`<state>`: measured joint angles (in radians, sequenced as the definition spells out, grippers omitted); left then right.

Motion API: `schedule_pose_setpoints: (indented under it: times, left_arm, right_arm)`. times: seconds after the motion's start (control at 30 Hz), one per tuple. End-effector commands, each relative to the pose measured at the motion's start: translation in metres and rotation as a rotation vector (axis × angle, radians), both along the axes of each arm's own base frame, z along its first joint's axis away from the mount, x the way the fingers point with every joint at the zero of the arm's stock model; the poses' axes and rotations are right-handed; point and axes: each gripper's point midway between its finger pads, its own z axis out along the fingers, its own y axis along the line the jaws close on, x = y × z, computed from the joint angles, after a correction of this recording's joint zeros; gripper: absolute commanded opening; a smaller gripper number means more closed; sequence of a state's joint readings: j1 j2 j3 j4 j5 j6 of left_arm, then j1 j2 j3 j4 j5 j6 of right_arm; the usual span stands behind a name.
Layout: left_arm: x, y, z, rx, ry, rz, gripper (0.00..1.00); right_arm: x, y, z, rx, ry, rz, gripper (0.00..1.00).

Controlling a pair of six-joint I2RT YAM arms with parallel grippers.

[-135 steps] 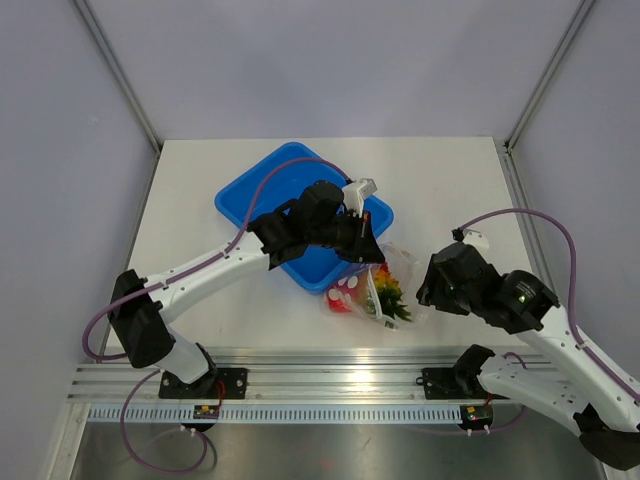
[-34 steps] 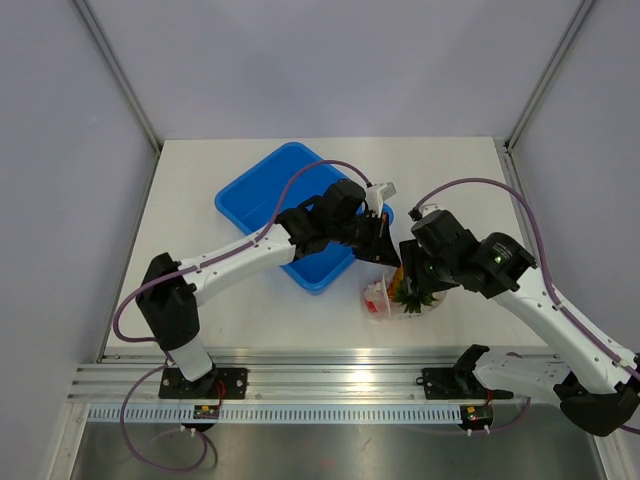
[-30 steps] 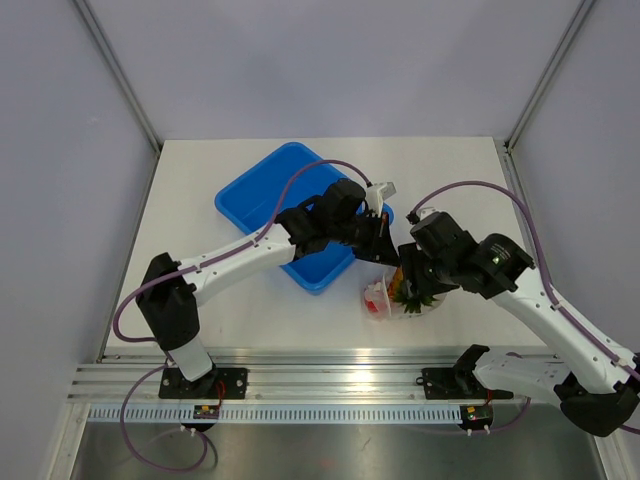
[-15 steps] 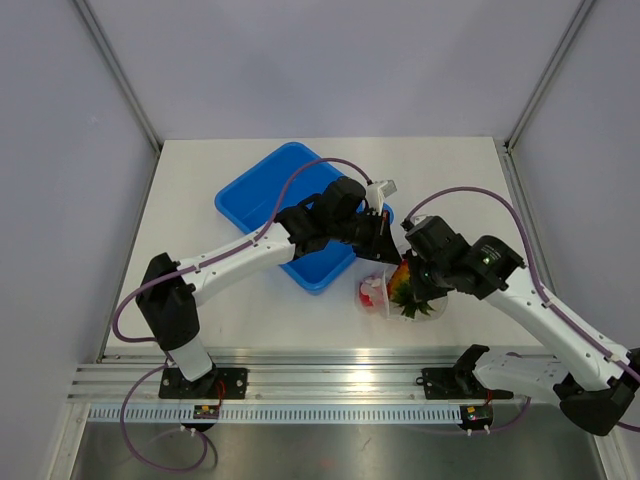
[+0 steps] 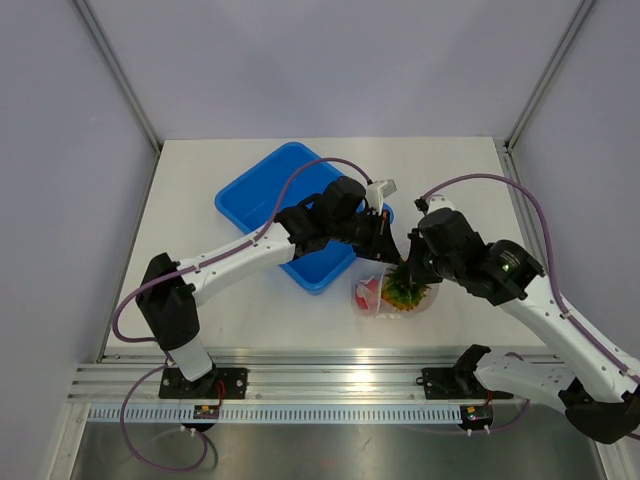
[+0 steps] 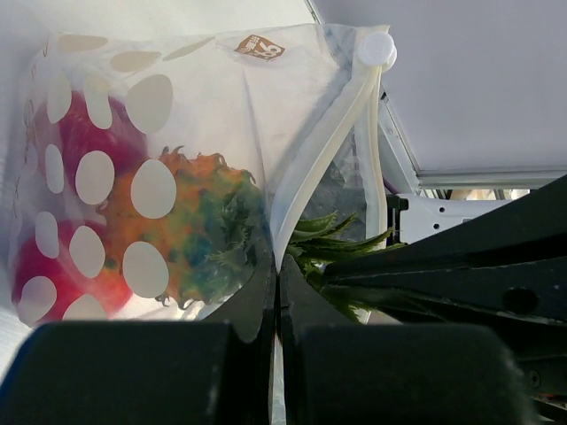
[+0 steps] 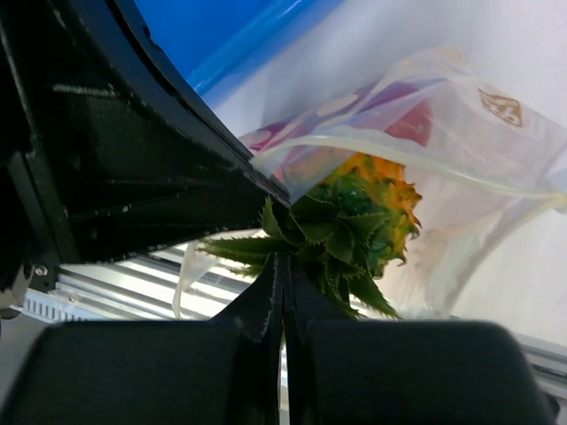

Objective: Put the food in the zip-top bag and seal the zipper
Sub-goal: Adjust the fake fruit in the zipper food storage bag.

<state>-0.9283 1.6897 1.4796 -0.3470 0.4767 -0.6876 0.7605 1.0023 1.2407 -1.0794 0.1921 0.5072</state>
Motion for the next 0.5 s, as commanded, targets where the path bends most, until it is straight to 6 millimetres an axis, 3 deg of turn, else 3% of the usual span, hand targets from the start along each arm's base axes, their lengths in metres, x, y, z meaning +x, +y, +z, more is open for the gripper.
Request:
schedule_pose_setpoints:
  times: [0.0,0.13,0.23,0.47]
  left_arm:
    - [-0.003,-0.006,0.04,-0.102,-0.042,-0.031,0.0]
    - [-0.003,-0.006,0.042,-0.106,-0.042,-0.03,0.0]
    - [-0.003,-0.006,0.044,-0.109,-0.044,-0.031,0.0]
    - [-0.004,-0.007,0.045,-0.114,-0.041,-0.033,0.0]
  right_arm:
    - [0.013,0.019,-0.004,0.073,-0.02,-0.026,0.0]
    - [0.009,0.032,-0.027,0.107,0.042,-0.005,0.0]
    - [0.009,0.031,-0.045,0.078,0.076,-0.022,0.0]
    - [0.003,0.028,-0.046,0.074,0.083,-0.004,0.0]
